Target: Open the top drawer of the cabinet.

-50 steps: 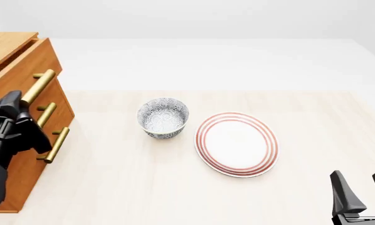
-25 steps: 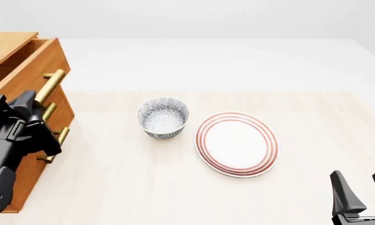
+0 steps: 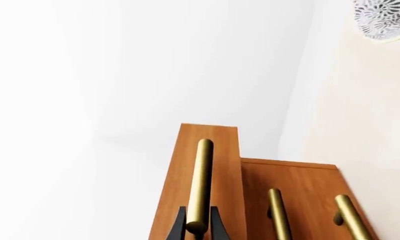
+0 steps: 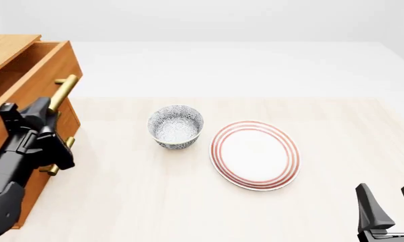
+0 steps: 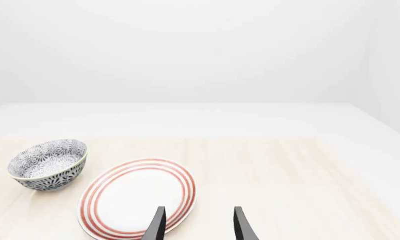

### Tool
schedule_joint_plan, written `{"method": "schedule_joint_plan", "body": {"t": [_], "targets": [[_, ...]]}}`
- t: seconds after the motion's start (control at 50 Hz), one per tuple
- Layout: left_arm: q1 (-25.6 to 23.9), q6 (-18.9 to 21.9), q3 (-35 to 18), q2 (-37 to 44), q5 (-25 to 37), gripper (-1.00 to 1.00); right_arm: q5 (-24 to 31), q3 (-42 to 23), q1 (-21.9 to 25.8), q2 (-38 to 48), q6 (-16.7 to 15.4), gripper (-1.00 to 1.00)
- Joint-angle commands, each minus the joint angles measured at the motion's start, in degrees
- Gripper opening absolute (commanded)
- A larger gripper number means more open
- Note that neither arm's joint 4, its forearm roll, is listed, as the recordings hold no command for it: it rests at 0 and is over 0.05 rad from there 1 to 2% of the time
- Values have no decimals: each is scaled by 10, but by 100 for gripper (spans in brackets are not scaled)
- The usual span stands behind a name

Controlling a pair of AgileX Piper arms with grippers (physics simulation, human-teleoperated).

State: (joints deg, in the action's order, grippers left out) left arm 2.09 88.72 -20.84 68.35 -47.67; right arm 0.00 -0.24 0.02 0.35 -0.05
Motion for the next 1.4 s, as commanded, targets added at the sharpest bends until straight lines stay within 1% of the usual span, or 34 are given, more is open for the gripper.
{"method": "schedule_joint_plan", "body": {"t": [0.02, 0.72, 0.74, 0.82, 0.96, 0.98, 1.02, 1.1, 1.14, 1.16, 1.18, 1.24, 1.26, 1.4], "targets": [[-52, 7, 11, 16, 13, -100, 0, 0, 0, -1, 0, 100], [-89, 7, 34, -43, 35, -100, 0, 0, 0, -1, 0, 100], [-90, 6, 34, -44, 38, 100, 0, 0, 0, -1, 0, 100], [-98, 2, 34, -59, 52, 100, 0, 0, 0, -1, 0, 100], [-103, 0, 42, -73, 61, 100, 0, 0, 0, -1, 0, 100], [-102, 4, 47, -73, 55, 100, 0, 0, 0, -1, 0, 100], [-108, 1, 48, -82, 65, 100, 0, 0, 0, -1, 0, 100], [-108, 7, 60, -97, 64, 100, 0, 0, 0, -1, 0, 100], [-94, 24, 80, -107, 38, 100, 0, 0, 0, -1, 0, 100], [-94, 24, 80, -107, 38, 100, 0, 0, 0, -1, 0, 100], [-100, 20, 81, -120, 51, 100, 0, 0, 0, -1, 0, 100], [-96, 27, 94, -140, 48, 100, 0, 0, 0, -1, 0, 100], [-96, 26, 97, -154, 59, 100, 0, 0, 0, -1, 0, 100], [-95, 32, 118, -186, 68, 100, 0, 0, 0, -1, 0, 100]]}}
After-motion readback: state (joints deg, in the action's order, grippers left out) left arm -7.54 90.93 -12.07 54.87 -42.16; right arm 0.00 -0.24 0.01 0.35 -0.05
